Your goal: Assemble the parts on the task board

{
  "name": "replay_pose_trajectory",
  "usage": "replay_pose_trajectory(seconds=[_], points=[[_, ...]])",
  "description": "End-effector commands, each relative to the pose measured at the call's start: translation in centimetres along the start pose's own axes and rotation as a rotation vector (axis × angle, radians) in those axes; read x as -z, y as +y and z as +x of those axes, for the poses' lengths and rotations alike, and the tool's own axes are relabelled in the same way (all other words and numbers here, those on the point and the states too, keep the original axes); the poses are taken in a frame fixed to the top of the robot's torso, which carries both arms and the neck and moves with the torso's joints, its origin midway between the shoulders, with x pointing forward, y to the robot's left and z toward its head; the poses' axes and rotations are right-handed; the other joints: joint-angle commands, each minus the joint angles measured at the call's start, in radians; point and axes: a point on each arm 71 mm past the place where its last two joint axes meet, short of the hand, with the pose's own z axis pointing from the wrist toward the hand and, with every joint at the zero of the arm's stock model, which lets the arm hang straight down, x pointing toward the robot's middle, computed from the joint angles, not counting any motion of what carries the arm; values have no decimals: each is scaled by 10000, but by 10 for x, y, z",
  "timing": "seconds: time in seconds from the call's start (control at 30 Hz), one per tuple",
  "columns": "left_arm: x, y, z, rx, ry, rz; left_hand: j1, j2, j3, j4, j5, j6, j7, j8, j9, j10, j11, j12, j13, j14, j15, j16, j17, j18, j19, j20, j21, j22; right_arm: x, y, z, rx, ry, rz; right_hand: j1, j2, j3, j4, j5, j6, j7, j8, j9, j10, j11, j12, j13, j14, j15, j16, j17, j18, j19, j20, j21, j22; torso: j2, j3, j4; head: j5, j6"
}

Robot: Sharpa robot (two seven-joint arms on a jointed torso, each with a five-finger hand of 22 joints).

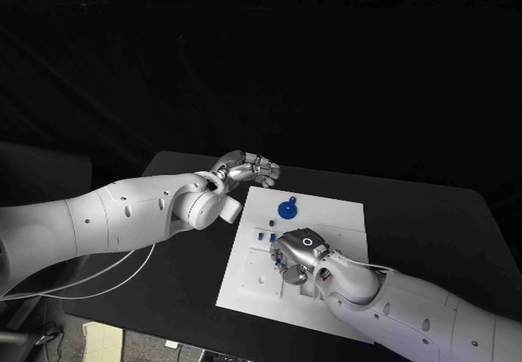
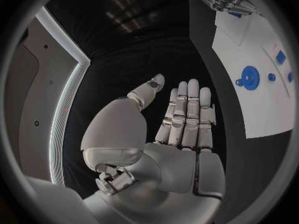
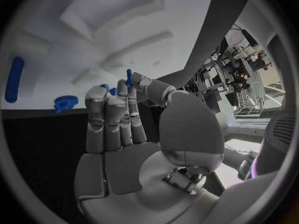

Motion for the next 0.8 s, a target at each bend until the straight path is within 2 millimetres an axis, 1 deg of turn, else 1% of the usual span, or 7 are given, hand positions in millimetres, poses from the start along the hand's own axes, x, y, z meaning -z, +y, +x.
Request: replay_pose_trajectory(seconds=[0.03, 0.43, 0.8], points=[[-1, -2, 1, 61, -15, 142, -27, -54, -28, 16, -16, -45, -33, 68, -15, -19, -24, -20, -16, 43, -1, -66, 19, 149, -43, 43, -52, 16, 0, 4, 3, 111, 139, -198, -18, 84, 47, 11, -13, 43, 9, 59, 10, 680, 30, 9, 17, -20, -66, -1, -16, 694, 1, -48, 20, 120, 6, 2, 14, 40, -34], [-1, -2, 2, 75, 34, 128, -28, -58, -27, 19, -17, -47, -32, 69, -16, -22, -22, -21, -19, 43, 1, -80, 29, 148, -44, 44, -57, 18, -1, 6, 6, 90, 186, -249, -21, 93, 47, 2, -13, 39, 10, 57, 11, 679, 30, 4, 25, -20, -65, -6, -19, 695, 1, -51, 16, 118, -5, 5, -8, 135, -100], [-1, -2, 2, 87, 70, 103, -30, -59, -26, 23, -17, -51, -31, 69, -18, -26, -21, -23, -21, 43, 3, -92, 37, 147, -45, 46, -61, 19, -1, 5, 7, 149, 311, -206, -22, 101, 46, -9, -13, 36, 12, 54, 13, 678, 31, -1, 32, -19, -64, -9, -21, 694, 1, -55, 14, 116, -3, -1, -6, 167, -132]])
